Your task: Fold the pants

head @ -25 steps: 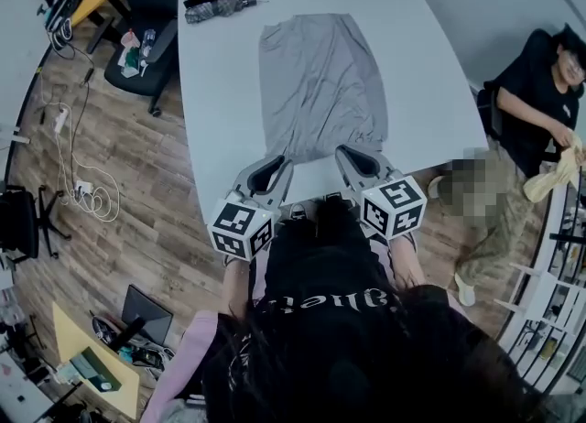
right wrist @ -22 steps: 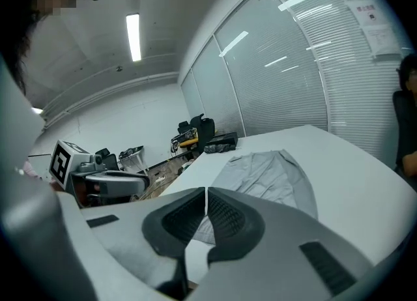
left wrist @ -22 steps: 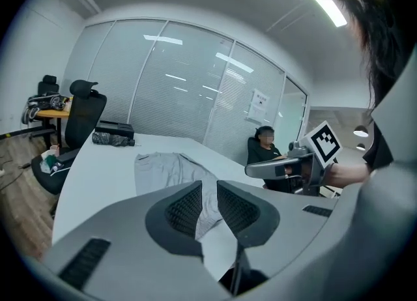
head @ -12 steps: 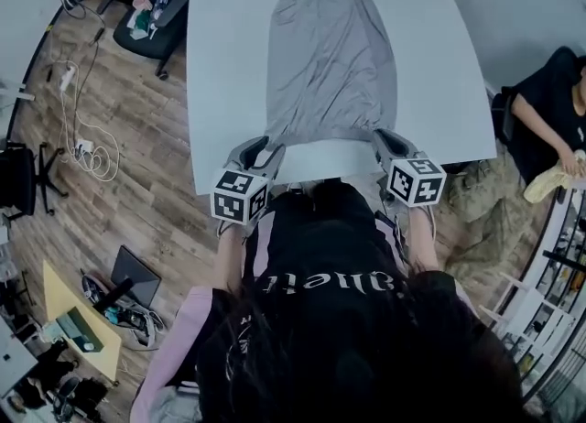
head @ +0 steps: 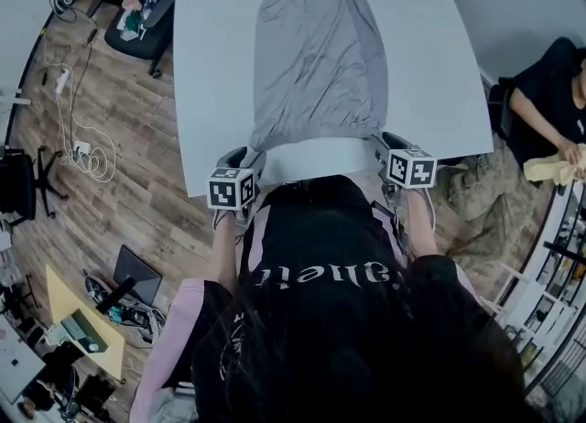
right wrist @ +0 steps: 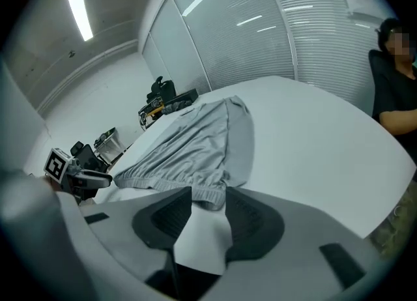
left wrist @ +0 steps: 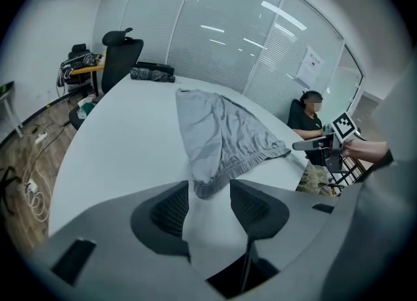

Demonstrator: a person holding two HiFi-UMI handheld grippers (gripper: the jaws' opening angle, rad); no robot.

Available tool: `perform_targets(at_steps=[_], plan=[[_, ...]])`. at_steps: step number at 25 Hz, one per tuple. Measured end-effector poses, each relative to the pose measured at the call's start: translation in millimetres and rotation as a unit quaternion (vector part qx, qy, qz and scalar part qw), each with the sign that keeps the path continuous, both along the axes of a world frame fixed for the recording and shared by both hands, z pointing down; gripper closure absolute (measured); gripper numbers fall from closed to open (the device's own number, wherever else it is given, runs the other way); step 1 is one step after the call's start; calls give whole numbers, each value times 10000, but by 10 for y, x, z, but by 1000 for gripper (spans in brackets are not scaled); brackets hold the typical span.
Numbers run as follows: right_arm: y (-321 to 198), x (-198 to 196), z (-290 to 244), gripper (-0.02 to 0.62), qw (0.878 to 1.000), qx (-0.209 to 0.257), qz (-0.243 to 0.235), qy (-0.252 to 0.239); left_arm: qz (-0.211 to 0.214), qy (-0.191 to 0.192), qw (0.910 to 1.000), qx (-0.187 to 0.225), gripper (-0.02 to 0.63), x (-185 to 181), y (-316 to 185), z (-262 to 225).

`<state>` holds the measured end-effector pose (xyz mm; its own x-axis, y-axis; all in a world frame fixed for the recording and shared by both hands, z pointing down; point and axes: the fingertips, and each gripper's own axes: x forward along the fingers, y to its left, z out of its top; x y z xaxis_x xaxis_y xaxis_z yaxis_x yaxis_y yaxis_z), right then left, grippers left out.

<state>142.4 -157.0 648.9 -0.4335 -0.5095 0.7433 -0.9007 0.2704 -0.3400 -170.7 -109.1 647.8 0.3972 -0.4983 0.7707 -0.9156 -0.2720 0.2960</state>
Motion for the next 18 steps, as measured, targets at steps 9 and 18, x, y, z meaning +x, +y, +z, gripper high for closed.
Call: perform_targets(at_steps=[9, 18], plan=[[21, 8, 280, 423, 9988, -398, -103, 284, -218, 102, 9993, -289, 399, -11, -78, 177], [-14, 28, 272, 533, 9980, -368, 51, 517, -114, 209, 9989, -408, 490, 124, -77, 253]])
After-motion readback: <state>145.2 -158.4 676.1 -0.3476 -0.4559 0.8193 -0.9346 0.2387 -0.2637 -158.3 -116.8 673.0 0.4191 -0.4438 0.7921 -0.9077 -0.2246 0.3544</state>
